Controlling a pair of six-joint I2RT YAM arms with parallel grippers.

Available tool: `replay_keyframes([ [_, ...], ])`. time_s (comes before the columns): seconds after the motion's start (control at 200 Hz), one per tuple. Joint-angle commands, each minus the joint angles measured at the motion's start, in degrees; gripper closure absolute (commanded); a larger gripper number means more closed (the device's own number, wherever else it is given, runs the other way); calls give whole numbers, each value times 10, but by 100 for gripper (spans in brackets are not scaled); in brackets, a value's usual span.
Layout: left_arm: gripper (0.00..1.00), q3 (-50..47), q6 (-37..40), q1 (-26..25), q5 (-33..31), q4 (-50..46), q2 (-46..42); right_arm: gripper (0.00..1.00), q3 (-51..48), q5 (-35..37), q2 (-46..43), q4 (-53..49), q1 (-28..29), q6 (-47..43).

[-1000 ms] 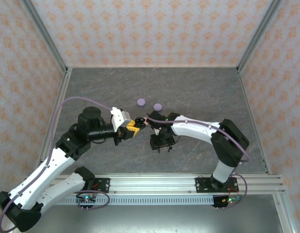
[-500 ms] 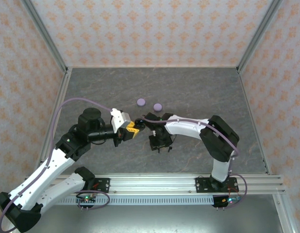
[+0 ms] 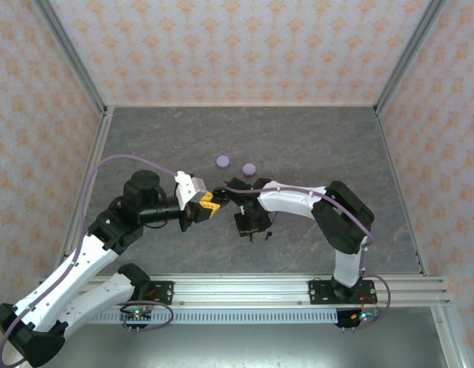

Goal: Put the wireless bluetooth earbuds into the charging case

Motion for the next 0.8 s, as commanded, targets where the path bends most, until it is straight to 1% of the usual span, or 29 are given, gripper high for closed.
replay_keyframes([
  [0.0,100,-2,4,-3,-13,1,-7,70,9,24,17,-35,6,-3],
  [0.17,100,-2,3,-3,-14,2,-8,71,11,29,23,-45,10,-7],
  [0.32,100,-1,2,-3,-17,2,-9,77,9,28,22,-43,11,-9],
  [0.445,100,-2,1,-3,-21,3,-12,78,7,38,8,-41,11,-10],
  [0.56,100,-4,-3,-3,-21,8,-14,78,10,59,-14,-44,11,-13],
  [0.796,100,-15,-19,-3,-19,38,-20,78,7,95,-101,-27,-7,-25],
])
